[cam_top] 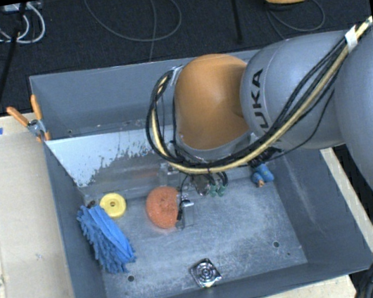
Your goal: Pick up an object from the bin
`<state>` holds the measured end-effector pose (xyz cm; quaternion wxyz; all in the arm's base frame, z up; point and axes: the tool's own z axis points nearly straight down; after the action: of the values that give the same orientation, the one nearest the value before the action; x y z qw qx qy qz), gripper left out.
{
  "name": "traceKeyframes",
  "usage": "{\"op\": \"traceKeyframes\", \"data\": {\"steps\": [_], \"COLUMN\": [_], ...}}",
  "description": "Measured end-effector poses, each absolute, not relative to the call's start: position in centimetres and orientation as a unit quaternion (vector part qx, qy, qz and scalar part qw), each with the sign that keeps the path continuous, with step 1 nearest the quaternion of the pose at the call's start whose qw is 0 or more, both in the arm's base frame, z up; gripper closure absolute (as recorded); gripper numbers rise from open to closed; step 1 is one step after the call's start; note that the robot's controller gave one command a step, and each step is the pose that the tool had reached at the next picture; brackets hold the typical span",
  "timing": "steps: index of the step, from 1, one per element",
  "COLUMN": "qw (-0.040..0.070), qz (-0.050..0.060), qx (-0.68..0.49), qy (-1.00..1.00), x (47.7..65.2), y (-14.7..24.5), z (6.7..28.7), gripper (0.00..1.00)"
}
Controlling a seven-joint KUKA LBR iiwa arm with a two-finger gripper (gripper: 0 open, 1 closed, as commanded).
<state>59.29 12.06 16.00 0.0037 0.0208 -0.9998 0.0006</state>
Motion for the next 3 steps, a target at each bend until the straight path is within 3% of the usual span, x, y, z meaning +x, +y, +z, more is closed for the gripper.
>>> {"op": "traceKeyframes", "data": {"steps": [1,2,3], "qw": [-0.003,-0.001,0.001], "qz": [0.000,0.000,0.000], "qx": [0.093,0.162,0.205], "qy": [-0.996,-0.987,-0.979], "x": [60.8,60.5,60.7], "y": [13.0,13.3,12.8], "z": [15.1,11.1,9.7], "gripper": [0.00,0.00,0.00]}}
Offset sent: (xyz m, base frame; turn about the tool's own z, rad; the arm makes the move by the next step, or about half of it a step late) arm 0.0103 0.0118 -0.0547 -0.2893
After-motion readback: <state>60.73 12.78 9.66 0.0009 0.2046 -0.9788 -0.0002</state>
